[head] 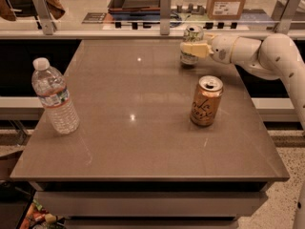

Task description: Move 7up can near water bottle

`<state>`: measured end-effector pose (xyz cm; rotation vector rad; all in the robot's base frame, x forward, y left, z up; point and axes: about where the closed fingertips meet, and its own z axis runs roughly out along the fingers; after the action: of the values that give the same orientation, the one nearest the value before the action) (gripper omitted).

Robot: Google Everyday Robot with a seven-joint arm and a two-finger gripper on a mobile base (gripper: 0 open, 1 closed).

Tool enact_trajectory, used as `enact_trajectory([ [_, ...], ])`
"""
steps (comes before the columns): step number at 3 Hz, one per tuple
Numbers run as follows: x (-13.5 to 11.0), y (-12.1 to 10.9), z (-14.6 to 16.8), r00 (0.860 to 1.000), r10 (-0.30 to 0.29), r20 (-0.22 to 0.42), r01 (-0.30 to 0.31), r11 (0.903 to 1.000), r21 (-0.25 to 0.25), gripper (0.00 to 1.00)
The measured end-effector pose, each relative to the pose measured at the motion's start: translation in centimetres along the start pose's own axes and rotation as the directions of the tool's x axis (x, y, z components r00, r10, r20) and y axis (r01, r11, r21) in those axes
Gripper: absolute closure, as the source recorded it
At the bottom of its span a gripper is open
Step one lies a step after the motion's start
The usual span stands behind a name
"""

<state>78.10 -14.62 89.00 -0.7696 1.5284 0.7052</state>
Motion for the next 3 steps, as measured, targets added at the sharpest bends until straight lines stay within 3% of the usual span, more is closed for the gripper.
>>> enact_trajectory([
  [2,-5.7,2.2,-0.3,0.999,-0.015,0.032,0.016,0.9993,-0.034,1.00],
  [3,-8.2,4.7,-0.7,0.999,-0.045,0.017,0.045,0.9986,-0.027,1.00],
])
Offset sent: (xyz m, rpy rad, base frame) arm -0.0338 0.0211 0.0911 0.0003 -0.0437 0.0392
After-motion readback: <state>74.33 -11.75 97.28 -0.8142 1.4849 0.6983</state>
